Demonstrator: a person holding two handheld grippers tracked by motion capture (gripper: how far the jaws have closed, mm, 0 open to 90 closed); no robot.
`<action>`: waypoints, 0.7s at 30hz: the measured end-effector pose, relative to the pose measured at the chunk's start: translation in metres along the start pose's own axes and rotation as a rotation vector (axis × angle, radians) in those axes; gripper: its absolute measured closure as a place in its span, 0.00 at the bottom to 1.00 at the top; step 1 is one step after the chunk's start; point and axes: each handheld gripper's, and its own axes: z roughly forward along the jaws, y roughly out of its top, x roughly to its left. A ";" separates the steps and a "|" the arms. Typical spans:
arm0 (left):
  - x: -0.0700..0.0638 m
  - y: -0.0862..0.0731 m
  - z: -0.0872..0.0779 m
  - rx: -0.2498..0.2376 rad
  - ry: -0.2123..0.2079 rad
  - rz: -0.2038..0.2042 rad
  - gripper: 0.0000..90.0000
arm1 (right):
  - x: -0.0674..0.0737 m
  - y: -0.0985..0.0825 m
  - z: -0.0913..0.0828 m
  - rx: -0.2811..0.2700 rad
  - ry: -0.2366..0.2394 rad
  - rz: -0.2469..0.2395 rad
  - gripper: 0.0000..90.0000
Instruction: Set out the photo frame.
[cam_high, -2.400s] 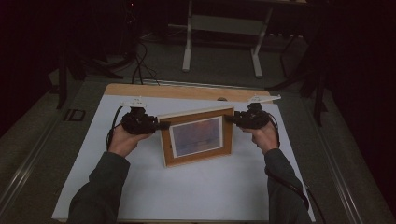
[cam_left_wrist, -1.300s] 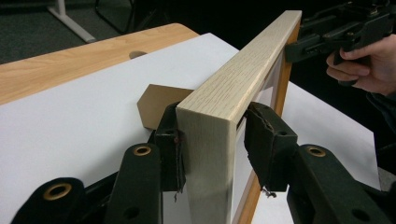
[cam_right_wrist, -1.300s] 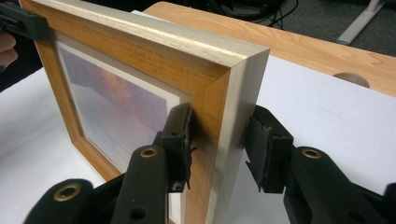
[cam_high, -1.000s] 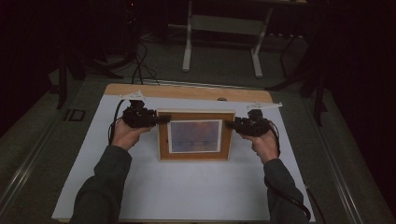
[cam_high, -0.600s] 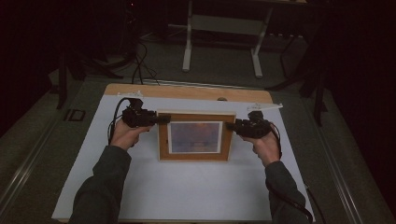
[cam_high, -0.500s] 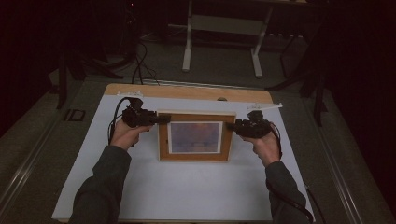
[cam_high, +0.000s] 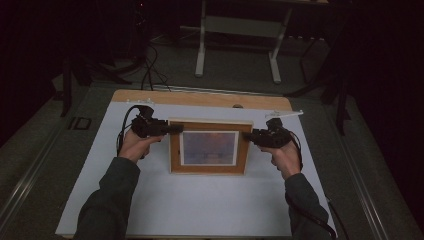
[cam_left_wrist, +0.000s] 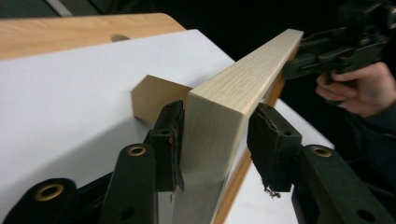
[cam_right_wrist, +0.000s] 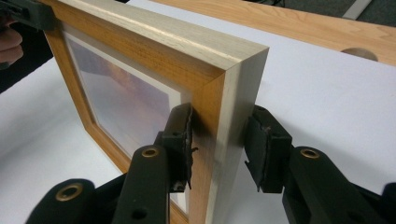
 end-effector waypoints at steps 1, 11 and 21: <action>-0.003 0.000 0.001 0.006 0.025 0.017 0.61 | 0.001 -0.001 -0.001 -0.003 -0.004 -0.004 0.69; -0.012 -0.012 -0.015 -0.021 0.107 0.049 0.47 | 0.002 -0.017 -0.009 -0.005 -0.050 -0.035 0.50; -0.041 -0.054 -0.039 0.005 0.279 0.149 0.49 | -0.004 -0.050 -0.020 0.012 -0.026 -0.027 0.46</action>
